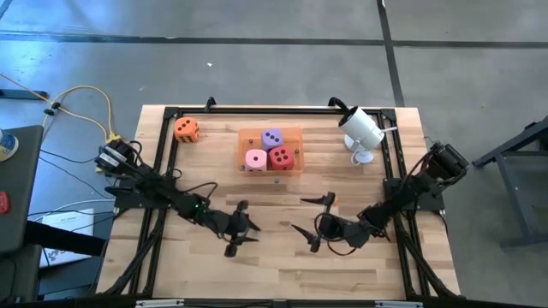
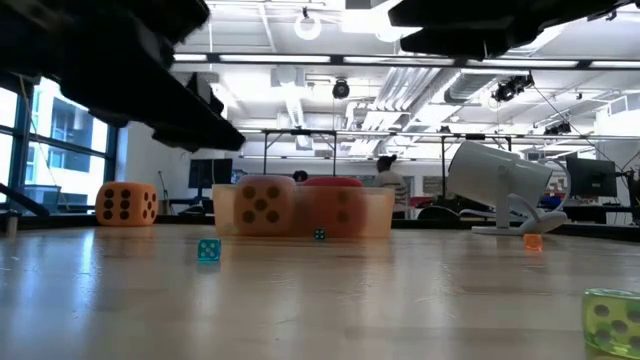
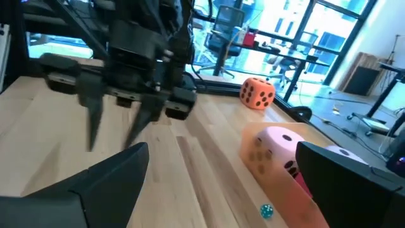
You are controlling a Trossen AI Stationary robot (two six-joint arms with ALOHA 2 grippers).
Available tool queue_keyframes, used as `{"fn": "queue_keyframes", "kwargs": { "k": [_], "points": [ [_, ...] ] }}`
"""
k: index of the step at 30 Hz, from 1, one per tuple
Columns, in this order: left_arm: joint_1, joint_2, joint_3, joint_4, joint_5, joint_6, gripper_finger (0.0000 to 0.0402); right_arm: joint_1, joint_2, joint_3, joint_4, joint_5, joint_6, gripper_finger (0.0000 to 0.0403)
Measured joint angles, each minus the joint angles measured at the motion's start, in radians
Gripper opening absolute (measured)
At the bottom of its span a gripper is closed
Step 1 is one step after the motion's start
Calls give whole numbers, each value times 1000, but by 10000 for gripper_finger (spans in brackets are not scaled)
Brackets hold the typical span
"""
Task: Pick & Place Dice
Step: Put the small light blue dice in the orange bin
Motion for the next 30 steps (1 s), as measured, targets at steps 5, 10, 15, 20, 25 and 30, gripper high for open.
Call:
{"fn": "queue_keyframes", "kwargs": {
  "k": [5,10,15,20,25,30],
  "points": [
    [31,-2,0,-11,-43,-33,154,9,0,0,-14,-4,-1,393],
    [47,-6,0,-24,-40,-11,154,8,0,0,-24,-3,-44,393],
    [69,-3,0,-52,-39,-26,154,8,0,0,-23,-3,-72,393],
    [72,-3,0,-52,-13,4,158,8,0,0,-24,-3,-72,393],
    [49,0,0,-50,-35,27,195,8,0,0,-24,-3,-74,393],
    [59,2,0,-82,-85,26,252,8,0,0,-24,-3,-79,393]
  ]
}}
